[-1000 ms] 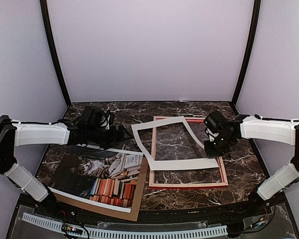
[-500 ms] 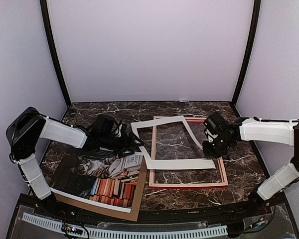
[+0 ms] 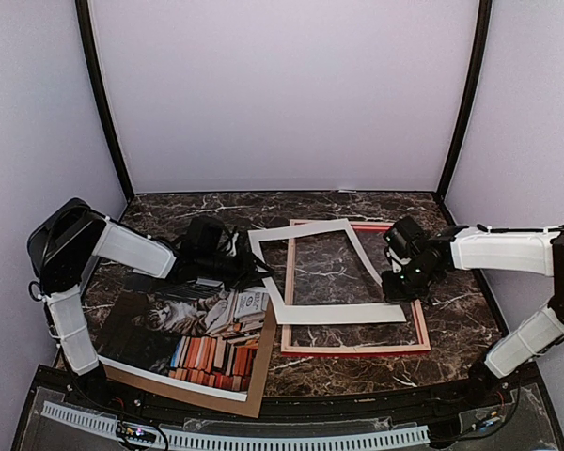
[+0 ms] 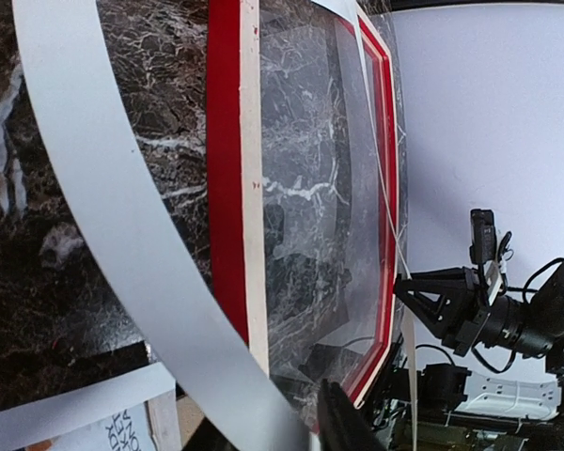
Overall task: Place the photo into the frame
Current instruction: Pass from the right arm to the left, then place the mat board on the glass panel.
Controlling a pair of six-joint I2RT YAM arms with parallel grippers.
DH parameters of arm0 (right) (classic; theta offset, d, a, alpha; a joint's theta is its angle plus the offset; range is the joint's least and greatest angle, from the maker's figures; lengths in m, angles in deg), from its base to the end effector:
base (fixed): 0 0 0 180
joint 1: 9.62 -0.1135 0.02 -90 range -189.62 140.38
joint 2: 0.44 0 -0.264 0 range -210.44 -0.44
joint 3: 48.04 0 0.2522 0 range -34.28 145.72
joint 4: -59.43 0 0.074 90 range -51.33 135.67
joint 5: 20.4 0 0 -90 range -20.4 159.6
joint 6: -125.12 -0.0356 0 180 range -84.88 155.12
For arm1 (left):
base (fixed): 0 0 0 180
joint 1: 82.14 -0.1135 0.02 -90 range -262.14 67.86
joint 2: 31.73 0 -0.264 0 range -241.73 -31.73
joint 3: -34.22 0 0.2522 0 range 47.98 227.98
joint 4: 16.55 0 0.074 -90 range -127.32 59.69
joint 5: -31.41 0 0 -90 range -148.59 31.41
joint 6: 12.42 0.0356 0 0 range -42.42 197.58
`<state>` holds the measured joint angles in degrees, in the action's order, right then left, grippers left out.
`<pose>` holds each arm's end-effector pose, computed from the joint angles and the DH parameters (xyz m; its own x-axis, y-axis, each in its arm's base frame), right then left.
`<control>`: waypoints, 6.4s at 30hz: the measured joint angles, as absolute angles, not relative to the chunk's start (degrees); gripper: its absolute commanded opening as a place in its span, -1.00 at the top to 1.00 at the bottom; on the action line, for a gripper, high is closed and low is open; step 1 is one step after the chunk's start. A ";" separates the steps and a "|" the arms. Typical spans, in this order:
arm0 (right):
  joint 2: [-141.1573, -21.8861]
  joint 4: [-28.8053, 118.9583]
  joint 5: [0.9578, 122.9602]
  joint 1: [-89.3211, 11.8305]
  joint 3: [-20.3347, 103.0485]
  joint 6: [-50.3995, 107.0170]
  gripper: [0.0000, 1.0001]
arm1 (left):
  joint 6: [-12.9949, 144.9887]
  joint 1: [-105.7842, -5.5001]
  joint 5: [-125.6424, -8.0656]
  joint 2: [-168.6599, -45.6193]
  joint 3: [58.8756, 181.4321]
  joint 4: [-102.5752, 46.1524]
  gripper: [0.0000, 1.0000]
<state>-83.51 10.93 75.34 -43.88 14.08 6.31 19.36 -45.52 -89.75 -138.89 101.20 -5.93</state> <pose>0.2186 0.1446 0.1829 -0.9341 -0.0561 -0.3527 -0.0924 0.9919 0.0871 0.2952 -0.2423 0.1515 -0.9495 -0.2006 -0.2411 0.1225 0.4705 -0.8739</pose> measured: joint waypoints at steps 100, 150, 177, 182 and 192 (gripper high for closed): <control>-66.85 17.66 72.50 -36.29 -5.74 -5.10 0.02 | 30.84 -41.39 -90.38 -149.62 124.39 -26.15 1.00; -66.44 17.42 75.47 -36.93 -5.66 -6.72 -0.13 | 32.93 -40.47 -90.65 -154.43 130.77 -29.80 0.98; -71.38 21.75 71.08 -31.66 -2.25 -0.32 -0.19 | 33.48 -40.08 -90.45 -157.27 132.71 -30.48 0.84; -71.55 21.90 70.66 -31.57 -2.25 0.16 -0.19 | 33.92 -39.75 -90.43 -157.29 133.24 -30.85 0.77; -71.60 21.79 70.64 -31.40 -2.09 0.69 -0.19 | 35.58 -39.68 -89.42 -157.31 134.96 -33.76 0.26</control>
